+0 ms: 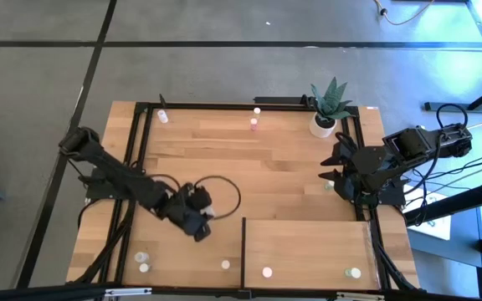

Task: Pick and place medicine bottles onto shelf by color
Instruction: Put the bottom right transparent pill bottle on the shelf

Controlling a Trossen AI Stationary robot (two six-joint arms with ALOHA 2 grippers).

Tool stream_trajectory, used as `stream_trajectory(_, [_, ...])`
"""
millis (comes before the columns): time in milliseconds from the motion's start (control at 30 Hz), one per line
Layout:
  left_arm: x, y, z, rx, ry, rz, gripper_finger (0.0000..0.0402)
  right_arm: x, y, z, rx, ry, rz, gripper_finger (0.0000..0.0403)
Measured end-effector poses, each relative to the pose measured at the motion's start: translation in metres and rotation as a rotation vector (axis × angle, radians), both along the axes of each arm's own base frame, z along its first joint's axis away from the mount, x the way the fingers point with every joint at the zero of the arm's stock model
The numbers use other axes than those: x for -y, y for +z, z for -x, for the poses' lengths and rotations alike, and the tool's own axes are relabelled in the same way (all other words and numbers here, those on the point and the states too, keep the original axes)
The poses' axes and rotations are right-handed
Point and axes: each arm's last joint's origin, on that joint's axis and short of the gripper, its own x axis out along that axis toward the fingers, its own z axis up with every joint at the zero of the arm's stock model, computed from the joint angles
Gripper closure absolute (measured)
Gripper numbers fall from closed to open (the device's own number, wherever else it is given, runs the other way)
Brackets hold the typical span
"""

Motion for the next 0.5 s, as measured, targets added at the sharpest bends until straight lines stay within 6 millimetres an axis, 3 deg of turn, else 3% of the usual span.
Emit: stream_trajectory(500, [-0.082,0.004,-0.029,-0.05,-0.053,-0.126,0.0276,-0.004,0.005,-0.005,0.059,0.165,0.032,0.0208])
